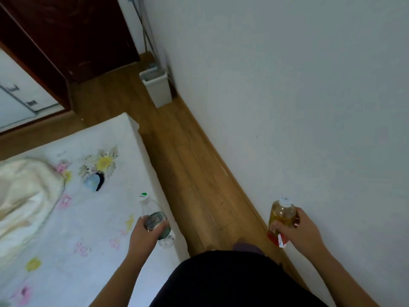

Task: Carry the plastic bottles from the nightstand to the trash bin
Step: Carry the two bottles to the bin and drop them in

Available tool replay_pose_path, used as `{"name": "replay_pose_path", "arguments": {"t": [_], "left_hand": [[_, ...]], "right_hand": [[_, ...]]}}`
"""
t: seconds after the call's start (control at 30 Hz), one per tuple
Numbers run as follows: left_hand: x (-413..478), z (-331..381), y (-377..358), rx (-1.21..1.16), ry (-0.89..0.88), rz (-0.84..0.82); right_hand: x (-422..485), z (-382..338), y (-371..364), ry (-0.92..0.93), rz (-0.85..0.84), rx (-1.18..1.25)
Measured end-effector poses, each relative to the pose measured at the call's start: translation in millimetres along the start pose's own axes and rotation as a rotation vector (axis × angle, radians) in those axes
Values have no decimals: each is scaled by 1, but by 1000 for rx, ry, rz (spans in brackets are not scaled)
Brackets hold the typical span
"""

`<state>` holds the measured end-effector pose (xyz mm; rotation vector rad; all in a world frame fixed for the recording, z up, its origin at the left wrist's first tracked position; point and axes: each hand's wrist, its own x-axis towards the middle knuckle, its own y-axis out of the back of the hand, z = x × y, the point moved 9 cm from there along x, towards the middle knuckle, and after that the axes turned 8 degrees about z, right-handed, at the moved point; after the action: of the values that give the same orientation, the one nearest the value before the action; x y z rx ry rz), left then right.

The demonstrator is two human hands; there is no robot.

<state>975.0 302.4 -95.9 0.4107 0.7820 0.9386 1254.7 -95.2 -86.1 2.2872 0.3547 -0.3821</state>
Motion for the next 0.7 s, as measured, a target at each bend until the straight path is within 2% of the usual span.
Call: {"name": "replay_pose_path", "arguments": {"t": [0.2,0.4,0.7], "left_hand": [[59,38,5,-27,0,76],[114,52,12,-61,137,168],[157,61,31,-107,363,289]], "right_hand": [[75,-62,-26,39,-96,-32],[165,-151,-71,133,-216,-44],[256,-328,-156,347,-422,-58]]}}
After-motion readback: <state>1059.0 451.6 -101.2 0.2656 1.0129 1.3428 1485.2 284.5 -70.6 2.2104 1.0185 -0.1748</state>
